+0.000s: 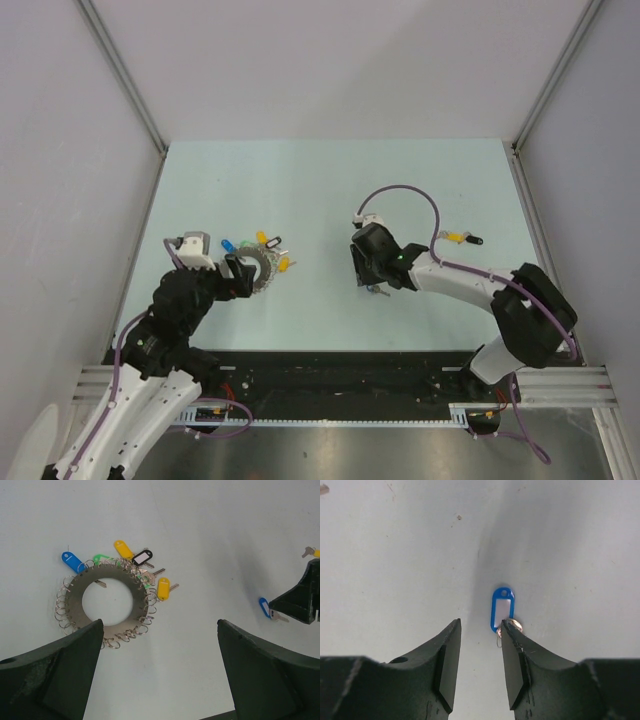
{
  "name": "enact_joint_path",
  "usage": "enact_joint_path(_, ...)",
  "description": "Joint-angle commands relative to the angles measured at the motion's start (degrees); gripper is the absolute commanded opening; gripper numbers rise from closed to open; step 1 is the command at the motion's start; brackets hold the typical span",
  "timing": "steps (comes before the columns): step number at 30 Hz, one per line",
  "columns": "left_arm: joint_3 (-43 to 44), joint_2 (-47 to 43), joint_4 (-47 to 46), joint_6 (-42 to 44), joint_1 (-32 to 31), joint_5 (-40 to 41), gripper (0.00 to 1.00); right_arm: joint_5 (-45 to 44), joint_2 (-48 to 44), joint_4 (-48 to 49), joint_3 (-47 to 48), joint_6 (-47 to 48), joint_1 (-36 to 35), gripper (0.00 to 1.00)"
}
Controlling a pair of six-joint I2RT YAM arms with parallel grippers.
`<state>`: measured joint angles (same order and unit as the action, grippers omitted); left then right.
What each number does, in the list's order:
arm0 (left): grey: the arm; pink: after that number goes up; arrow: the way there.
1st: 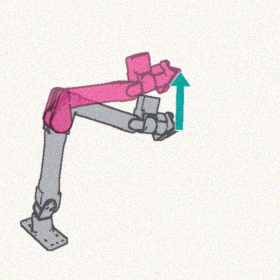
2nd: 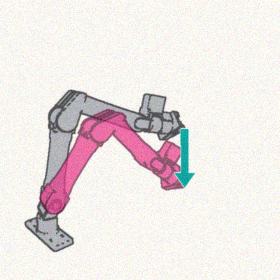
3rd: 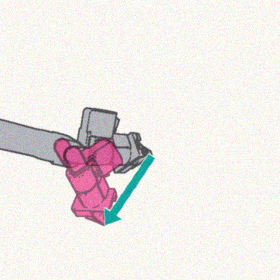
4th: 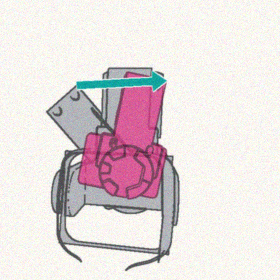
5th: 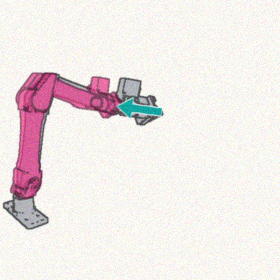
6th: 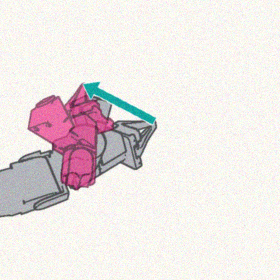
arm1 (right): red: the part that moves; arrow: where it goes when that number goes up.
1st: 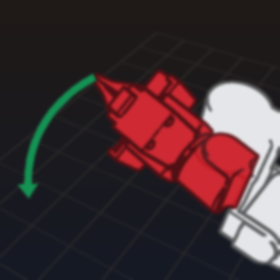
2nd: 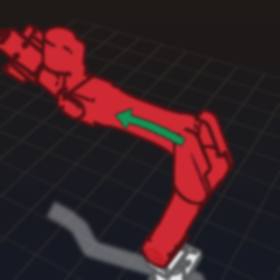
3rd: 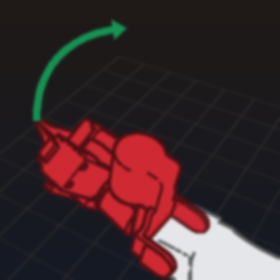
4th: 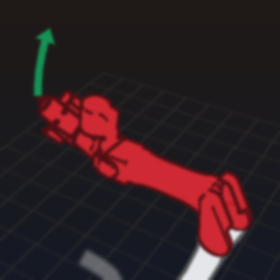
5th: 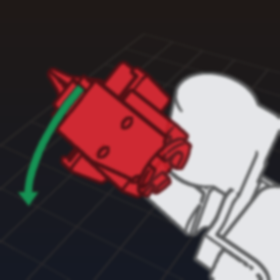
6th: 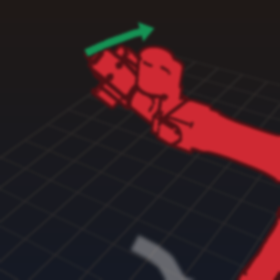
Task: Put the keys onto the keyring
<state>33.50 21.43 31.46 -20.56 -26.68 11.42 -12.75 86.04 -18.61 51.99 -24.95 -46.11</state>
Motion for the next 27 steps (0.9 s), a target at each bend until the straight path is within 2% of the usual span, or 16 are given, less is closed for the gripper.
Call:
enact_joint_path(1, 0.96, 0.98, -0.61, -0.54, -0.31, 0.01, 1.0, 7.89, 6.24, 0.94, 3.64, 7.37, 0.23, 0.41)
enact_joint_path(6, 1.05, 1.51, -0.35, -0.54, -0.13, 0.09, 1.0, 9.77, 12.21, 1.91, 5.23, 7.46, 0.58, 0.4)
enact_joint_path(12, 0.96, 1.77, -0.44, -0.54, -0.04, 0.01, 1.0, 5.73, 12.75, -1.24, 5.32, 4.74, 3.83, 0.38)
enact_joint_path(16, 1.04, 1.95, -0.44, -0.54, 0.13, 0.01, 1.0, 2.74, 10.56, -3.53, 4.27, 2.81, 6.73, 0.36)
enact_joint_path(23, 0.96, 2.3, -0.44, -0.54, 0.4, -0.08, 1.0, 2.56, 4.5, -4.15, -0.3, 0.16, 12.7, 0.34)
enact_joint_path(27, 0.96, 2.48, -0.44, -0.54, 0.57, -0.17, 1.0, 2.65, 0.28, -3.63, -0.83, 1.74, 12.8, 0.38)
